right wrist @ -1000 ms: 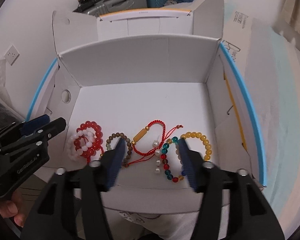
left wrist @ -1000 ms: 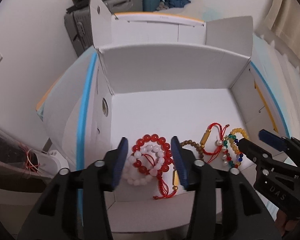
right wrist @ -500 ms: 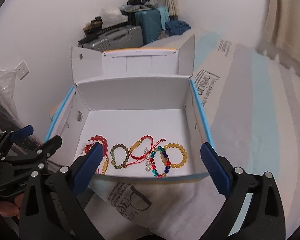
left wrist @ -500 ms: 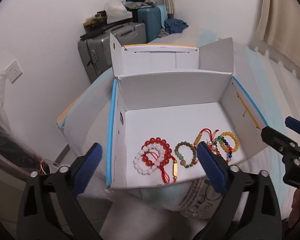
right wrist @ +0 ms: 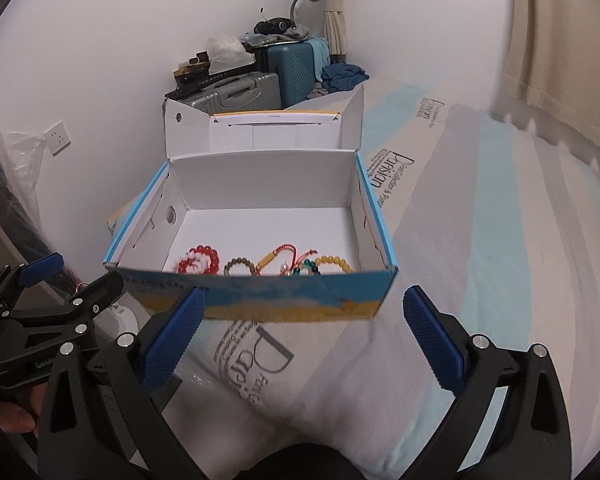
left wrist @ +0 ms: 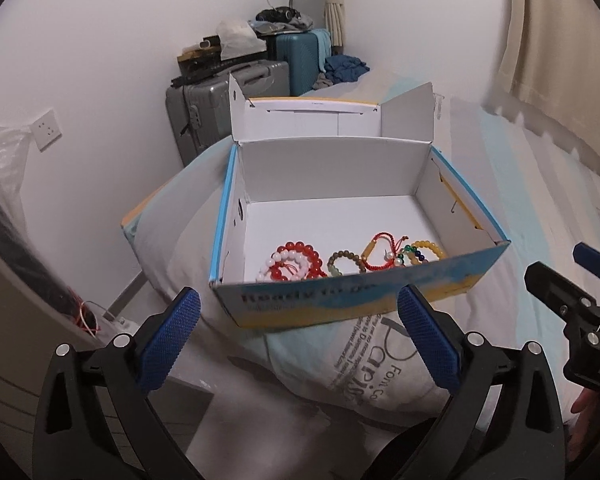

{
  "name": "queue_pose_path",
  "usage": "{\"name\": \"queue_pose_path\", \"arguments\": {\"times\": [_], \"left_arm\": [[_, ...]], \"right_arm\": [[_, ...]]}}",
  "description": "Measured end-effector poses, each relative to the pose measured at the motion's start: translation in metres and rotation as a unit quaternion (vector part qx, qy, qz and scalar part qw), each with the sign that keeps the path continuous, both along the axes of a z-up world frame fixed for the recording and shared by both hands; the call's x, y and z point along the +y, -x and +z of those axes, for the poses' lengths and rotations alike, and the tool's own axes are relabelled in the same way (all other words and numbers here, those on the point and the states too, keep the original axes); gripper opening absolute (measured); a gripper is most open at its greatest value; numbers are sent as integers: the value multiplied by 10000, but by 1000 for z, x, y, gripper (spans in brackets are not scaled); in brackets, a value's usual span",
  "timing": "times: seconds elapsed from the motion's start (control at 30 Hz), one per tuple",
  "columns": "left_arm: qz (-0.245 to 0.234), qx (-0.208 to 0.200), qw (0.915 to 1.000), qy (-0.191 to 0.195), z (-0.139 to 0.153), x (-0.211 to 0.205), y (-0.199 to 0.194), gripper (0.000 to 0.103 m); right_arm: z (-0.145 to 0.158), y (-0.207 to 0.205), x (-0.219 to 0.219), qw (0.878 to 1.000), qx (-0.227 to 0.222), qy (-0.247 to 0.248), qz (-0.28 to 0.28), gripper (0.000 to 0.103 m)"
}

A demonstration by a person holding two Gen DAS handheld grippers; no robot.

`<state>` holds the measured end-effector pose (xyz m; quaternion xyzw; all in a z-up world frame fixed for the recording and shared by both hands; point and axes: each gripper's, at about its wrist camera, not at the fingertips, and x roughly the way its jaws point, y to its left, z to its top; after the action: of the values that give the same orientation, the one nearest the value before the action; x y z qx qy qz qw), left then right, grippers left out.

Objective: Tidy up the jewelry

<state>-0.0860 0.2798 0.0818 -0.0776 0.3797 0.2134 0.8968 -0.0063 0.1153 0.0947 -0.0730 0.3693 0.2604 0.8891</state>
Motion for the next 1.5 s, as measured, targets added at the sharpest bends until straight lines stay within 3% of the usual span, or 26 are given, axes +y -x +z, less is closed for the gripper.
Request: {"name": "queue_pose_path", "arguments": {"times": [0.5,0.87,1.0,1.13,1.5], "left_arm": [[10,-163,9999,-11,-4,-20,30,97],[10,-166,9999,-47,-2,-22,30,97],[0,-146,9998,109,-2,-20,29,97],[-5,-47,10000,-9,-3,-21,28,97],[75,54,9996,265,-7,-17,25,97]], "right_arm": [[-8,29,-21,10000,-56,-18,-75,95],[-8,30,-24,10000,-33,-17,-73,95],[-8,30,-24,10000,-34,-22,-61,95],[-8,30,-25,10000,-17,-17,-73,95],[-10,29,-26,10000,9,3,-72,95]]}}
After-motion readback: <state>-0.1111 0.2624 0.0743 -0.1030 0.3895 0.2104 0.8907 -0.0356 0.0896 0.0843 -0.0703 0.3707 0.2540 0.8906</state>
